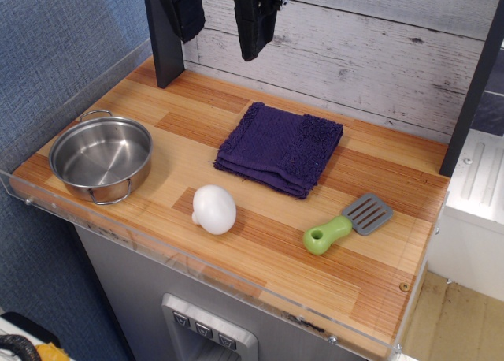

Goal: Place egg into pot.

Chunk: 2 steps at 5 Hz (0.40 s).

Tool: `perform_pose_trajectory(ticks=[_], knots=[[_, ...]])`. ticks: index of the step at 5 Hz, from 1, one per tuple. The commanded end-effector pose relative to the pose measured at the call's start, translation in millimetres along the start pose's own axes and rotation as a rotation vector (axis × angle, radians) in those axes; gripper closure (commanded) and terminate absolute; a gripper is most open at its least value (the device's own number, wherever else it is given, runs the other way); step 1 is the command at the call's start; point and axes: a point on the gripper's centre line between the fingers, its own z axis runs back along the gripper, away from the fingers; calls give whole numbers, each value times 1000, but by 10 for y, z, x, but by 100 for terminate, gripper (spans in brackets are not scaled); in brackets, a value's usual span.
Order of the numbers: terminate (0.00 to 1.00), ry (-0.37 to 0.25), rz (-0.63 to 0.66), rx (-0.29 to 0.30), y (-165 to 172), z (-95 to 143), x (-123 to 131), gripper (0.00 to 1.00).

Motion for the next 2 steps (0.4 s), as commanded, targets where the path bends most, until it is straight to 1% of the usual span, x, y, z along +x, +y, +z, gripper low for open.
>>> perform_pose_trajectory(ticks=[1,2], knots=[[0,0,0,0,0,0,0,0],[0,-13,-32,-22,10,-95,-33,0]])
